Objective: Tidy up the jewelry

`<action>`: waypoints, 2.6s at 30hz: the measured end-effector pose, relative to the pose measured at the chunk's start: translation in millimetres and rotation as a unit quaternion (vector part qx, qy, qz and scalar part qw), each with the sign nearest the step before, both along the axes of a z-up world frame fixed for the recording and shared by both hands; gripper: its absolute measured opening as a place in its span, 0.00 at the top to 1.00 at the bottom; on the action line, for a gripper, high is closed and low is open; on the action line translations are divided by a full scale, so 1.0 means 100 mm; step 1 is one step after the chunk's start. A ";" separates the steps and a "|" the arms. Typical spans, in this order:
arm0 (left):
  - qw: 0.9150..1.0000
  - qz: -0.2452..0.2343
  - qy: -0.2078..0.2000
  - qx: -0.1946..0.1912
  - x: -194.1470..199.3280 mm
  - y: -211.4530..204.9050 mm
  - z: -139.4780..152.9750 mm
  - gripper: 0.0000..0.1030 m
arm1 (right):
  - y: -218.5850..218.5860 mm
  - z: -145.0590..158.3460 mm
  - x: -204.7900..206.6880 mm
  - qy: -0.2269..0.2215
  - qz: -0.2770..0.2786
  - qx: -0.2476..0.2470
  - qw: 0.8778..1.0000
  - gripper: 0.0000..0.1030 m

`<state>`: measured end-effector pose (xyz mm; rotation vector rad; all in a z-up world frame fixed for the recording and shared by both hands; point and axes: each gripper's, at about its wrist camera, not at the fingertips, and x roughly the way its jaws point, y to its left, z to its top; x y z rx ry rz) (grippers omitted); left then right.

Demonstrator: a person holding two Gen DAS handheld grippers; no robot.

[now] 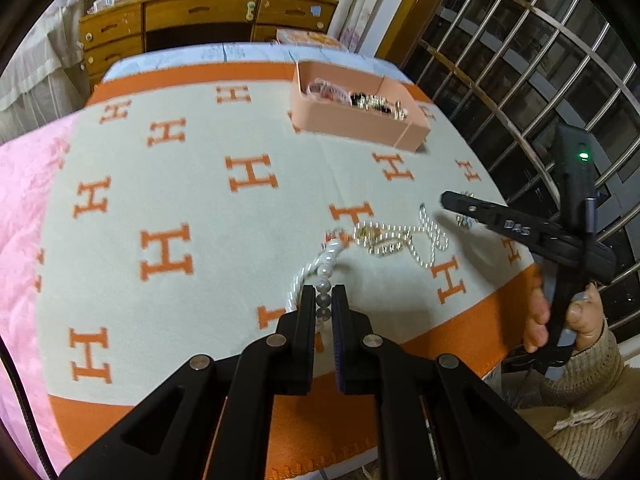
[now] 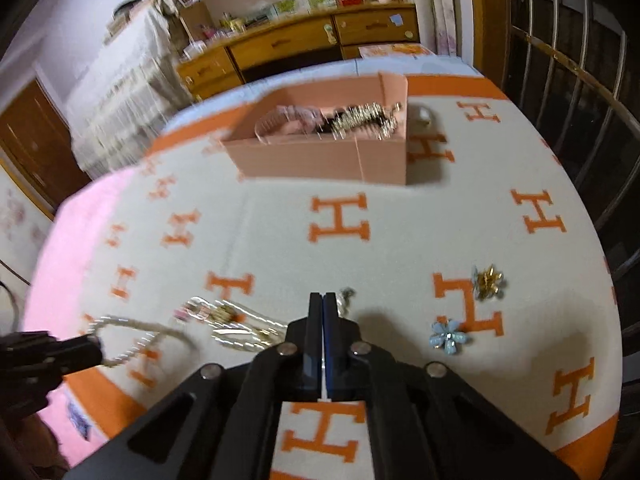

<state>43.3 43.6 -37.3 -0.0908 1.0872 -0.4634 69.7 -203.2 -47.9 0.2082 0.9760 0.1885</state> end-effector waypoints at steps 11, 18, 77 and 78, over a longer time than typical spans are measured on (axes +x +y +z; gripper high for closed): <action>0.999 0.007 -0.052 0.001 -0.04 0.01 0.44 0.95 | 0.00 0.04 0.11 0.050 0.018 -0.006 0.999 0.98; 0.999 0.010 -0.046 0.000 -0.04 0.01 0.43 0.95 | 0.10 -0.32 0.19 0.100 0.017 -0.034 0.994 0.93; 0.975 -0.076 0.105 0.183 0.23 -0.43 -0.64 0.55 | -0.23 -0.12 0.10 0.112 0.046 0.125 0.985 0.91; 0.975 -0.078 0.102 0.183 0.23 -0.45 -0.63 0.69 | -0.24 -0.06 0.11 0.105 0.046 0.133 0.984 0.91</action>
